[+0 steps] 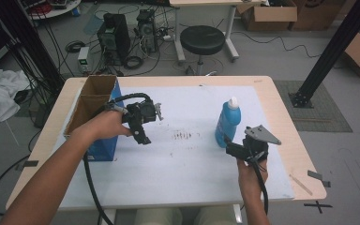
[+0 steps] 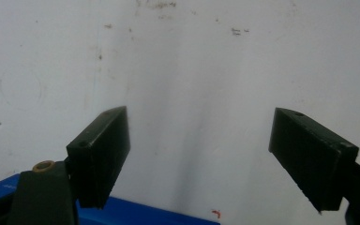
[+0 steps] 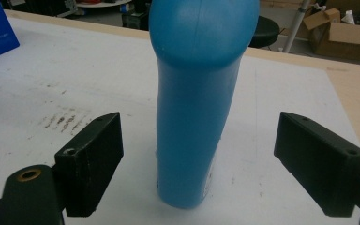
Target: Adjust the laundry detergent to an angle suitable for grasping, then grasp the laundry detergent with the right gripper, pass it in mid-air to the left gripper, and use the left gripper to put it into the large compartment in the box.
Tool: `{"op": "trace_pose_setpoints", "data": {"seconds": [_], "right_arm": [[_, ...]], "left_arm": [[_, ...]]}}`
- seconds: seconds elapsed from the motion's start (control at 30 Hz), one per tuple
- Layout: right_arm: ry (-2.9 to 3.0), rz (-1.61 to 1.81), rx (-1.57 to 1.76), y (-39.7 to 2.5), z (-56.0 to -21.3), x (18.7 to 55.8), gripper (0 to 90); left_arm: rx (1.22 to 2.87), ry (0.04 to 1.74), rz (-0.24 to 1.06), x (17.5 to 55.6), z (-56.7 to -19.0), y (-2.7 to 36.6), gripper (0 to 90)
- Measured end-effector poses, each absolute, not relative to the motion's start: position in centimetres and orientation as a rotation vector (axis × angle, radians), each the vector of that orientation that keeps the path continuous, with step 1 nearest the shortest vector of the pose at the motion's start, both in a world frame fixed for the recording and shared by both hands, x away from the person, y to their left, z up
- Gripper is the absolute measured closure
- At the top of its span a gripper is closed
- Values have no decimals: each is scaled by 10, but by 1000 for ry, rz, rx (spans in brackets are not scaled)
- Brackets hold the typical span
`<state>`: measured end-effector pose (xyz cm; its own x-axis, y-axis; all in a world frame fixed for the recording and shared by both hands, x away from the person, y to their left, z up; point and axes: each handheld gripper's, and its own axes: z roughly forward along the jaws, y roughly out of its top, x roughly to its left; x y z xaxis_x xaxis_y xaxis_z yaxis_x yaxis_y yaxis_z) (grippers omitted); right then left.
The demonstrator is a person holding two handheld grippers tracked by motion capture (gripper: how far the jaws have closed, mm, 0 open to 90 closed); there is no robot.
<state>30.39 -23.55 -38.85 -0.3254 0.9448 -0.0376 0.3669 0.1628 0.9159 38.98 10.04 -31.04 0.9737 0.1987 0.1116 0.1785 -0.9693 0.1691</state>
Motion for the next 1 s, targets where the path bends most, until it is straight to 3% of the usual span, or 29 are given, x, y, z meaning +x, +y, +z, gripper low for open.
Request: {"op": "trace_pose_setpoints", "data": {"seconds": [1.0], "right_arm": [[1723, 1093, 1253, -219, -389, 309, 160]], "left_arm": [[2960, 283, 191, 392, -313, 104, 217]]}}
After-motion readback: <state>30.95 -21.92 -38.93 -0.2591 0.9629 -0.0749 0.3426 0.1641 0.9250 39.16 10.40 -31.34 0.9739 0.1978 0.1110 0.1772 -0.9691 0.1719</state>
